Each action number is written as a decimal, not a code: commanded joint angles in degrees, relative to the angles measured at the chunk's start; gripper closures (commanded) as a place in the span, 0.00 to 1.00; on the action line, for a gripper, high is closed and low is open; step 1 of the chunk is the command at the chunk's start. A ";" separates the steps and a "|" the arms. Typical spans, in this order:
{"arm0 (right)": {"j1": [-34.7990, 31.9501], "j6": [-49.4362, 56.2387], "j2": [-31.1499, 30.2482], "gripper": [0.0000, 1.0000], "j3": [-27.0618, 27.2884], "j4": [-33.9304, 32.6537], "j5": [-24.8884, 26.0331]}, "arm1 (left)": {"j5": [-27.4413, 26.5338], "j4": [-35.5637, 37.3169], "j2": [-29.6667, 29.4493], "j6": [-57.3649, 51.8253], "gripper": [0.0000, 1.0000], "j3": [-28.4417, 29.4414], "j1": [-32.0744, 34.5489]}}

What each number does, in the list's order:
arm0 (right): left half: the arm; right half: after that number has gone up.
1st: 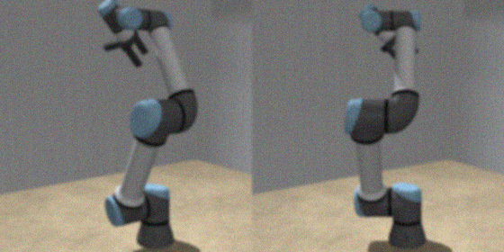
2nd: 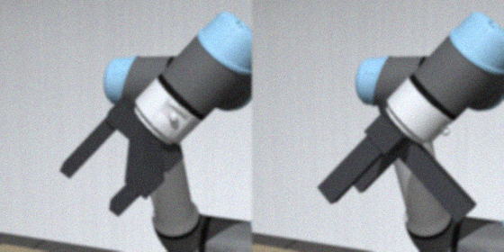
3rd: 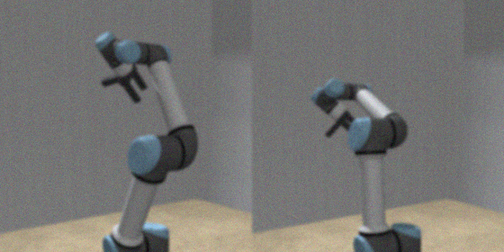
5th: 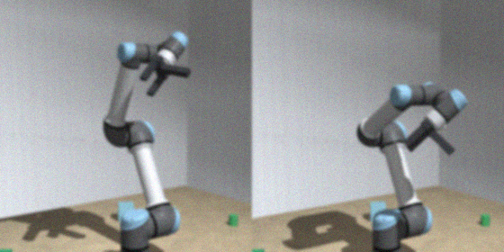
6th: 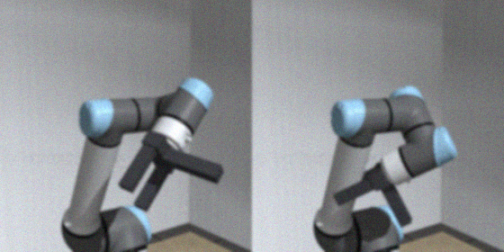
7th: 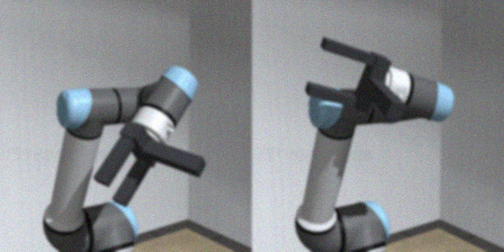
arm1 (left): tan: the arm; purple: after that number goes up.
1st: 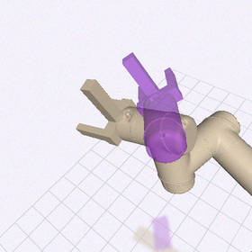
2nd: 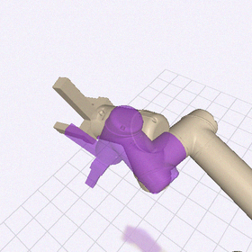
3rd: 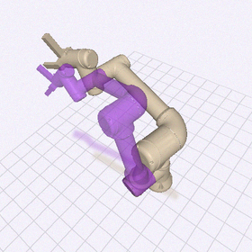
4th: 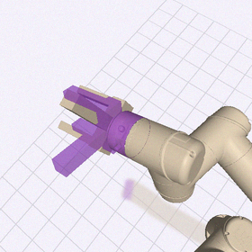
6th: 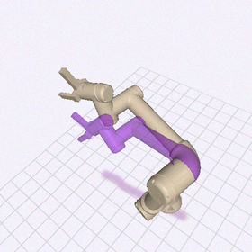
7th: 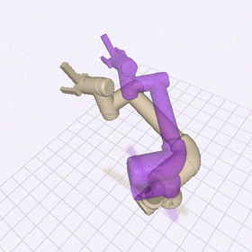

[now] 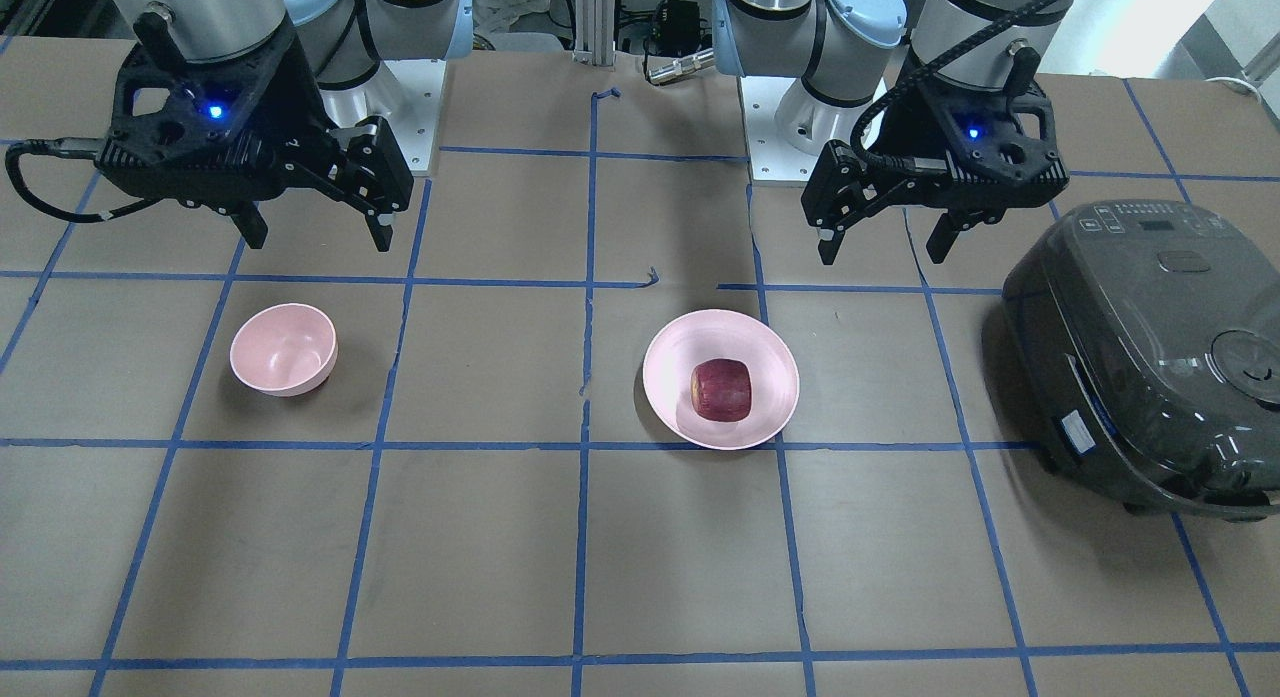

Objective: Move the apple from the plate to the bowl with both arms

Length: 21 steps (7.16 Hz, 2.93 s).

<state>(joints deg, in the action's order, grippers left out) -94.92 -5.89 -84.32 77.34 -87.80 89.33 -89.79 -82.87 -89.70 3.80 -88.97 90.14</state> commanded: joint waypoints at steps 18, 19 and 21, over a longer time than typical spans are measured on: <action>24.35 27.95 5.12 0.12 45.25 -38.92 3.83 | -3.80 36.20 -19.37 7.98 0.14 -25.37 9.62; 24.35 28.04 5.30 0.41 45.26 -38.94 3.84 | -3.81 36.20 -19.81 7.37 0.53 -25.20 9.53; 24.35 28.12 5.30 1.00 45.00 -38.94 3.93 | -2.94 36.46 -19.29 8.32 1.00 -25.29 9.44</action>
<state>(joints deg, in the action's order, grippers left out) -70.58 22.19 -79.08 122.34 -126.59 93.19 -93.20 -46.58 -109.23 11.60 -114.28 99.62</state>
